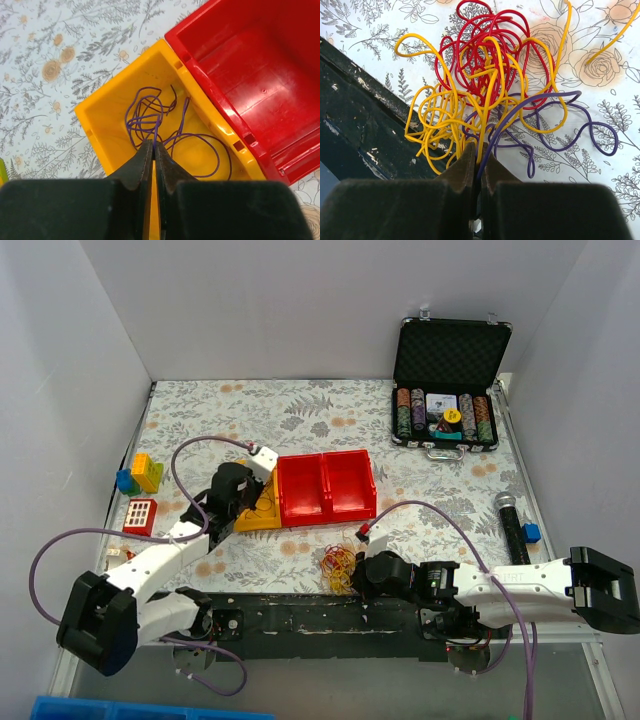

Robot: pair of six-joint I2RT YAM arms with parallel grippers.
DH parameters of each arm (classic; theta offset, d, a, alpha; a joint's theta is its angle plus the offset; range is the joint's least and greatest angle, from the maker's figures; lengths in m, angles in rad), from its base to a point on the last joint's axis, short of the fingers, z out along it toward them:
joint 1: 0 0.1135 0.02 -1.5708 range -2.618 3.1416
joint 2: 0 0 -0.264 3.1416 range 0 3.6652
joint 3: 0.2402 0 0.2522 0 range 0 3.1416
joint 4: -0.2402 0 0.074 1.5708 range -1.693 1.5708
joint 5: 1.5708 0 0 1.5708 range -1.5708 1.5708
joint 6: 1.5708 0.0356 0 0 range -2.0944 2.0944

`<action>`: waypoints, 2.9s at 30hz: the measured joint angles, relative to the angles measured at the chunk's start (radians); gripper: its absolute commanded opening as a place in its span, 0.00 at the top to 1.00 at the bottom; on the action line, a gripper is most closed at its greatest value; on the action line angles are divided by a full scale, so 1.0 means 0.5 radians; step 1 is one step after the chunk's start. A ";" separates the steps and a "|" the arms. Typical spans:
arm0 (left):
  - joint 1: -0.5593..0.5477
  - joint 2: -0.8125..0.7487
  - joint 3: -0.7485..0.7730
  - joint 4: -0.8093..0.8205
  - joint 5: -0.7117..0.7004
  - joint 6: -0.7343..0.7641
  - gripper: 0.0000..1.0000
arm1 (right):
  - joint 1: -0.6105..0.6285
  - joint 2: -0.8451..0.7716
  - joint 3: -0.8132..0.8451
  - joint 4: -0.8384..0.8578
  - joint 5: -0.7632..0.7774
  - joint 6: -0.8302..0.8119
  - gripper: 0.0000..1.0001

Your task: Untangle the cables

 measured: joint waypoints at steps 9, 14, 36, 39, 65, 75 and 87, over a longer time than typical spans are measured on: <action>0.014 0.060 0.087 -0.198 0.125 -0.016 0.17 | 0.005 0.000 0.004 0.000 0.009 -0.011 0.99; 0.017 -0.168 0.230 -0.343 0.318 -0.014 0.11 | 0.005 0.001 0.026 0.002 0.010 -0.033 0.99; -0.571 0.134 0.286 -0.925 1.586 0.185 0.12 | 0.005 0.013 0.085 0.014 0.020 -0.051 0.99; -0.583 0.221 0.291 -0.913 1.606 0.237 0.15 | 0.005 0.038 0.101 0.014 0.025 -0.060 0.99; -0.643 0.445 0.305 -0.687 1.719 0.311 1.00 | 0.005 0.057 0.110 0.015 0.024 -0.085 0.99; -0.645 0.404 0.472 -1.004 1.701 0.433 1.00 | 0.005 0.020 0.101 0.016 0.047 -0.079 0.99; -0.644 0.098 1.407 -1.585 1.613 0.443 1.00 | 0.005 -0.034 -0.072 0.046 0.056 0.021 0.97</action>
